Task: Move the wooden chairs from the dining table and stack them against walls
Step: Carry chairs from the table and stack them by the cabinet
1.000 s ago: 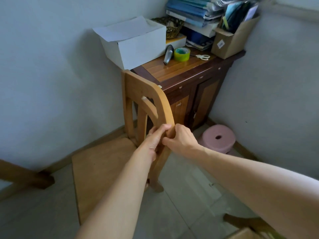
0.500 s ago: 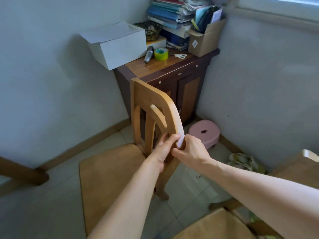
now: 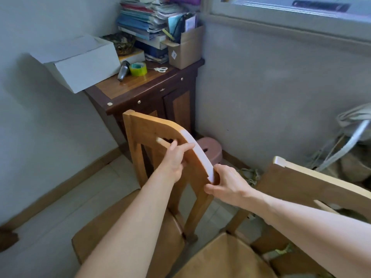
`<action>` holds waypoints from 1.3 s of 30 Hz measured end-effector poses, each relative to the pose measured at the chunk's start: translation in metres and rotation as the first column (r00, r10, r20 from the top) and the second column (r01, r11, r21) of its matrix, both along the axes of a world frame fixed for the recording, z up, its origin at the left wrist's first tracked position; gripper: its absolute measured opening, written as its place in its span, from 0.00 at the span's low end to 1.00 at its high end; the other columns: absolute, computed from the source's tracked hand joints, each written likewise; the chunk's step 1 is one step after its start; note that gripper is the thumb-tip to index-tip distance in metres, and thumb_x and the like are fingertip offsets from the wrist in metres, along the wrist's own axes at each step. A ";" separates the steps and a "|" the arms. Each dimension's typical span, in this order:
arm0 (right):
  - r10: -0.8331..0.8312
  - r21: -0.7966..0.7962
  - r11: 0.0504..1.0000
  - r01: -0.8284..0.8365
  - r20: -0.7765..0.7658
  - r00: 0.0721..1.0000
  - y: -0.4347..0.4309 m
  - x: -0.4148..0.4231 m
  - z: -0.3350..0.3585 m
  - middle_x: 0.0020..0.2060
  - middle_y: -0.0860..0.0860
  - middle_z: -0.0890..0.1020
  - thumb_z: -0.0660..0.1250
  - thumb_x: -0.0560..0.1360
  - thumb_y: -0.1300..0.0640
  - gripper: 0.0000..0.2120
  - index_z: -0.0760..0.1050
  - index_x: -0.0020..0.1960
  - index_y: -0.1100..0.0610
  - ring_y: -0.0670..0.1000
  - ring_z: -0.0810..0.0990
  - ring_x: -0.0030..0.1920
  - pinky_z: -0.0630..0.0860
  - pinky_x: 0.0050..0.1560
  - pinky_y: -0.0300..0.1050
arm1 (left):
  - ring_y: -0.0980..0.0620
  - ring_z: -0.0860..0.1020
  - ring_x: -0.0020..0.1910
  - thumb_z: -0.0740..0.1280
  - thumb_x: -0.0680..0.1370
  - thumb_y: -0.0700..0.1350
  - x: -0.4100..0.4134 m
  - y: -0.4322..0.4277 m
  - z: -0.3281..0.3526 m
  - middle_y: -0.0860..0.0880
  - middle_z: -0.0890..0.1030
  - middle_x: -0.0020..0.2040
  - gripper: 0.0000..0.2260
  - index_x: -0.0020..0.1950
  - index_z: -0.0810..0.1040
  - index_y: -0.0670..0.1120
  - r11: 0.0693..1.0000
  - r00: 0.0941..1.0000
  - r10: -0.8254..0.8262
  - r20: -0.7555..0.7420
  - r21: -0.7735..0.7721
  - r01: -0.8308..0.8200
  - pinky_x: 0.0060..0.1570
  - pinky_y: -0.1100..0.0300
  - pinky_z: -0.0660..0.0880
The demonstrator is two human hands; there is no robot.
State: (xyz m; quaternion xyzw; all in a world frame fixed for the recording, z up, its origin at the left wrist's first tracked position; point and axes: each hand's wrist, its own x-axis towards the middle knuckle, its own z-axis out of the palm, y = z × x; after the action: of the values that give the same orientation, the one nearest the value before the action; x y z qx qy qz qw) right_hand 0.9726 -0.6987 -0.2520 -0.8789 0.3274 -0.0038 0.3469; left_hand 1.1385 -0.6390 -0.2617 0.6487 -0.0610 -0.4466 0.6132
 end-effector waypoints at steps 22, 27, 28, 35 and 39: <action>-0.053 -0.040 0.998 0.051 -0.067 0.996 -0.090 -0.006 0.017 0.34 0.49 0.71 0.72 0.67 0.51 0.16 0.63 0.35 0.52 0.49 0.69 0.32 0.63 0.30 0.43 | 0.41 0.70 0.68 0.70 0.76 0.47 -0.001 -0.093 0.008 0.46 0.72 0.67 0.28 0.74 0.64 0.48 0.994 0.999 -0.033 -0.037 -0.106 0.029 0.71 0.42 0.64; -0.086 -0.035 0.996 0.083 -0.084 0.993 -0.116 -0.011 0.014 0.36 0.50 0.73 0.72 0.66 0.50 0.15 0.66 0.36 0.53 0.51 0.71 0.34 0.66 0.32 0.45 | 0.40 0.67 0.71 0.70 0.77 0.47 -0.009 -0.119 0.007 0.45 0.69 0.72 0.32 0.78 0.60 0.48 0.993 0.998 -0.055 -0.034 -0.111 0.051 0.72 0.42 0.61; -0.089 -0.023 0.996 0.087 -0.084 0.993 -0.119 -0.012 0.013 0.36 0.50 0.73 0.72 0.66 0.50 0.15 0.66 0.37 0.53 0.51 0.71 0.34 0.67 0.33 0.46 | 0.40 0.66 0.71 0.70 0.77 0.47 -0.010 -0.122 0.007 0.45 0.68 0.73 0.33 0.78 0.59 0.48 0.992 0.997 -0.065 -0.033 -0.110 0.061 0.72 0.42 0.60; -0.082 0.089 0.991 0.098 -0.168 0.982 -0.130 0.004 0.009 0.41 0.51 0.76 0.69 0.68 0.53 0.15 0.64 0.46 0.52 0.49 0.75 0.37 0.72 0.33 0.47 | 0.42 0.64 0.73 0.68 0.78 0.51 -0.022 -0.124 0.002 0.47 0.64 0.76 0.35 0.80 0.53 0.52 0.986 0.992 -0.128 -0.009 -0.109 0.126 0.72 0.42 0.60; -0.115 -0.002 0.993 0.116 -0.131 0.985 -0.127 0.006 0.002 0.41 0.47 0.78 0.70 0.68 0.49 0.19 0.65 0.53 0.52 0.47 0.78 0.38 0.77 0.35 0.47 | 0.46 0.66 0.72 0.68 0.77 0.54 -0.041 -0.109 -0.011 0.51 0.65 0.75 0.35 0.79 0.54 0.55 0.975 0.975 -0.217 0.055 -0.028 0.219 0.68 0.46 0.65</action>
State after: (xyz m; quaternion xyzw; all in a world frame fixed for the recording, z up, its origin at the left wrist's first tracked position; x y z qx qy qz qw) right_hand 0.9789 -0.8254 -0.2500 -0.8557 0.3999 0.0345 0.3266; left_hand 1.0977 -0.7484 -0.2724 0.6388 -0.1552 -0.4931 0.5698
